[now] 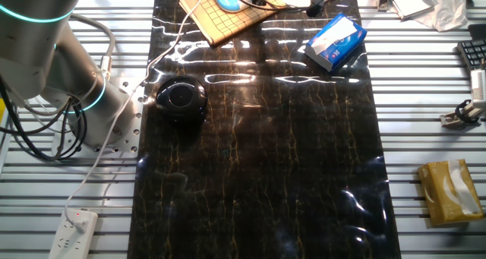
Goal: Turn off the desk lamp by pressing the button
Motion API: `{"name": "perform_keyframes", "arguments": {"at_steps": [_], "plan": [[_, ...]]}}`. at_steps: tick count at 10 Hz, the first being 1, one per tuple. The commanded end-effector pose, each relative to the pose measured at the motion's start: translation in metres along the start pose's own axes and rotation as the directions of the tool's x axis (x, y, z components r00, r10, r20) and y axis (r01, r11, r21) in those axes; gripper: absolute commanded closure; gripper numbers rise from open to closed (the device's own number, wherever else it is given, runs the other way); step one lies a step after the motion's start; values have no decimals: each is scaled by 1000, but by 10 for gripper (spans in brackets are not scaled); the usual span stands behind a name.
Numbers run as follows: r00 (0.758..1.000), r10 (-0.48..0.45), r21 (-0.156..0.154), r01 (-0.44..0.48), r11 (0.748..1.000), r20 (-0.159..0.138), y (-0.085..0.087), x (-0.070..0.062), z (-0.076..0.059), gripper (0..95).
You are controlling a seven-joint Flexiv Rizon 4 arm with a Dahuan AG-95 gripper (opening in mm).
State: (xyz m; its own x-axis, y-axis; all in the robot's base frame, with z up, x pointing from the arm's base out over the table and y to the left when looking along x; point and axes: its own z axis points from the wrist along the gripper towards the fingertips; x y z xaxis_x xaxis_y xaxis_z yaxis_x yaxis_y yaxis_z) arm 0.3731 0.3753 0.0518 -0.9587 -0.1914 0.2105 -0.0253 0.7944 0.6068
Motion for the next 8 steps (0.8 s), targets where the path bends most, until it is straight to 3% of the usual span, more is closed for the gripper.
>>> {"name": "perform_keyframes", "arguments": {"at_steps": [1, 8], "plan": [[1000, -1, 1, 1, 1000, 0, 0, 1, 0, 950], [1000, 4, 7, -4, 1000, -1, -2, 3, 2, 950]]}}
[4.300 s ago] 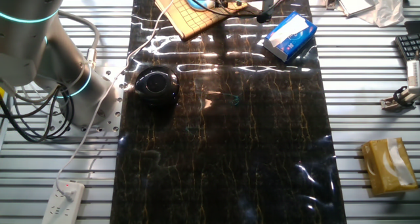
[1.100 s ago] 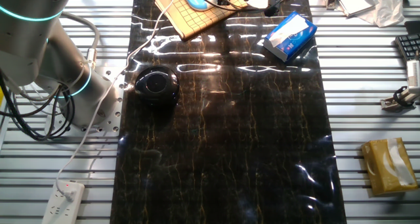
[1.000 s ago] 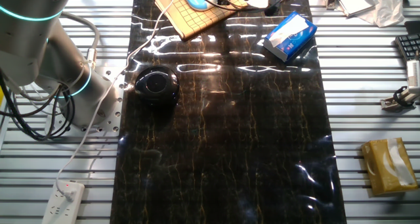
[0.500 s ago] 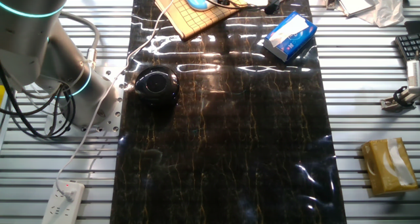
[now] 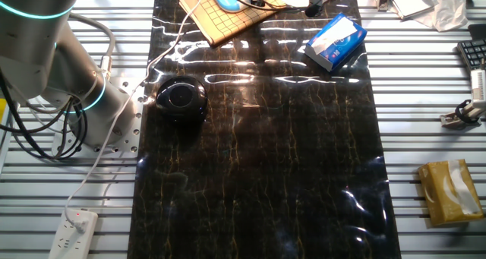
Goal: Turn off the desk lamp by pressing the button
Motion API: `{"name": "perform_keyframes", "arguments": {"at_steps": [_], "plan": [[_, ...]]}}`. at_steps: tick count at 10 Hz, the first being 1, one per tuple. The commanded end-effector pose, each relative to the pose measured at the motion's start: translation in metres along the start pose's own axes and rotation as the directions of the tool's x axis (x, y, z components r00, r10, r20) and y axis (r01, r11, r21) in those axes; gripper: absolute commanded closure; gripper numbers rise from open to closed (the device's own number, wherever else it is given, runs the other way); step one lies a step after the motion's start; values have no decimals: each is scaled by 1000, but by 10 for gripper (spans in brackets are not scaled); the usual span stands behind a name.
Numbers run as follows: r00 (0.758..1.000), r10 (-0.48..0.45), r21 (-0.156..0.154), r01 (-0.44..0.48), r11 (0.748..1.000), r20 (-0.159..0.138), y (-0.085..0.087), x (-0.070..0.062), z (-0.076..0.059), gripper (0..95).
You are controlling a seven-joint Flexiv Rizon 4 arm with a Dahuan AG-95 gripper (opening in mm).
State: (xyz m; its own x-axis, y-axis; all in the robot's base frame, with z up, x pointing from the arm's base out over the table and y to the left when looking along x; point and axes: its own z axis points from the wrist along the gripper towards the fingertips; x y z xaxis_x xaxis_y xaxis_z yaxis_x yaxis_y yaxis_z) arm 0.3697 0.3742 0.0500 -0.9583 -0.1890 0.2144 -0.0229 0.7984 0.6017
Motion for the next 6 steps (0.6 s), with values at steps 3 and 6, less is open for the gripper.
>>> {"name": "perform_keyframes", "arguments": {"at_steps": [3, 6], "plan": [[1000, 5, 3, -5, 1000, 5, 2, 0, 5, 950], [1000, 6, 4, -6, 1000, 6, 2, 0, 6, 950]]}}
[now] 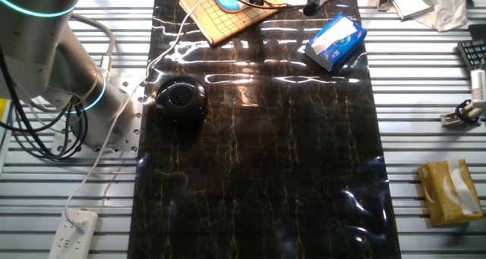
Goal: Turn off the desk lamp by pressing the button
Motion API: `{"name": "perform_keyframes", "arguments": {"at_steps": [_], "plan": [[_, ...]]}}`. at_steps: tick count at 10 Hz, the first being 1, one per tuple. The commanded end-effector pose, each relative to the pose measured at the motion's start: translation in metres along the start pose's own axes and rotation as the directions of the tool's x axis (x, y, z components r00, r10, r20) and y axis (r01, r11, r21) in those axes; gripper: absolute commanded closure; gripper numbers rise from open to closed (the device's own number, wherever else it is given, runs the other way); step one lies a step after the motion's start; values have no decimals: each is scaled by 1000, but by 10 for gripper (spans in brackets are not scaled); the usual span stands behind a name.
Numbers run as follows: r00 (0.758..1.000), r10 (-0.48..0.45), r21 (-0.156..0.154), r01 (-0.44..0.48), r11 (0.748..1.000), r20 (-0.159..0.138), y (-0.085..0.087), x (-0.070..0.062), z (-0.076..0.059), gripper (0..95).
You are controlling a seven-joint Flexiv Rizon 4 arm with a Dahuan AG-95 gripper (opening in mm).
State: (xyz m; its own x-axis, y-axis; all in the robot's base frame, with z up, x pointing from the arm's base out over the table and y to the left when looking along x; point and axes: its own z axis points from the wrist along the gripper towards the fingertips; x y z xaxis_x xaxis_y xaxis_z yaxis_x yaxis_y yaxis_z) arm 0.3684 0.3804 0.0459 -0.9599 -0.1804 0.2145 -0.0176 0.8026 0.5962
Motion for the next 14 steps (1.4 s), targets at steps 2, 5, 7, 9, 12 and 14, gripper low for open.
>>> {"name": "perform_keyframes", "arguments": {"at_steps": [2, 5, 7, 9, 12, 14], "plan": [[1000, -1, 4, 1, 1000, 1, 0, 1, -1, 950], [1000, 1, 8, -1, 1000, 2, 0, 1, 0, 950], [1000, 2, 9, -2, 1000, 2, -1, 2, 1, 950], [1000, 2, 11, -2, 1000, 3, -1, 2, 0, 950], [1000, 12, 38, -12, 999, 4, -1, 2, 3, 950], [1000, 14, 34, -14, 999, 6, 0, 2, 3, 950]]}}
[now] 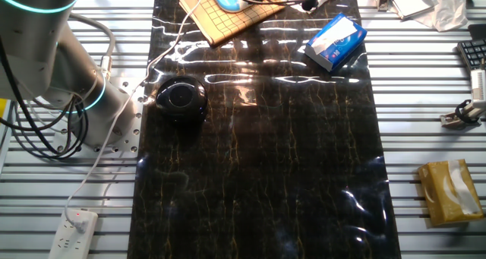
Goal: Turn off the desk lamp by pressing the button
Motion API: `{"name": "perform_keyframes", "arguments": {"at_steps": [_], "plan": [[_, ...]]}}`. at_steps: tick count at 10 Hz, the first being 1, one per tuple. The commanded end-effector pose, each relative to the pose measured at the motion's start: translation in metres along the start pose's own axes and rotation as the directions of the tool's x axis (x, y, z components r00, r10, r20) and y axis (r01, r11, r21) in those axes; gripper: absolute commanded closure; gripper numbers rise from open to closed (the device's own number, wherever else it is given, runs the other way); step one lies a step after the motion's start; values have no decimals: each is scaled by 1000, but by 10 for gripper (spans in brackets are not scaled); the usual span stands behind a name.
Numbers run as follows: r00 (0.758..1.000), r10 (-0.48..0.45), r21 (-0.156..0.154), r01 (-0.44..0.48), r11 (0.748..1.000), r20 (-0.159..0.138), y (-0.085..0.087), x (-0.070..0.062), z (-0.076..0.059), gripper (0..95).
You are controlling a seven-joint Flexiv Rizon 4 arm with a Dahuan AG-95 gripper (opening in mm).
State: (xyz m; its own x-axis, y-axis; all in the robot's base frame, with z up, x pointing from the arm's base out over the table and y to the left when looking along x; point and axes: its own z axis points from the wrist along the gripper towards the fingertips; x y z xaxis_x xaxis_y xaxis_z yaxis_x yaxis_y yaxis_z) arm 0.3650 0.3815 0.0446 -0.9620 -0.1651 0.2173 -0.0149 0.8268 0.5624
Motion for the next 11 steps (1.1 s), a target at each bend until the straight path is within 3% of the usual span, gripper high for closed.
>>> {"name": "perform_keyframes", "arguments": {"at_steps": [1, 11], "plan": [[1000, -6, -8, 6, 1000, -2, -2, -1, -1, 950], [1000, -6, -2, 6, 1000, 1, -3, -1, -4, 950]]}}
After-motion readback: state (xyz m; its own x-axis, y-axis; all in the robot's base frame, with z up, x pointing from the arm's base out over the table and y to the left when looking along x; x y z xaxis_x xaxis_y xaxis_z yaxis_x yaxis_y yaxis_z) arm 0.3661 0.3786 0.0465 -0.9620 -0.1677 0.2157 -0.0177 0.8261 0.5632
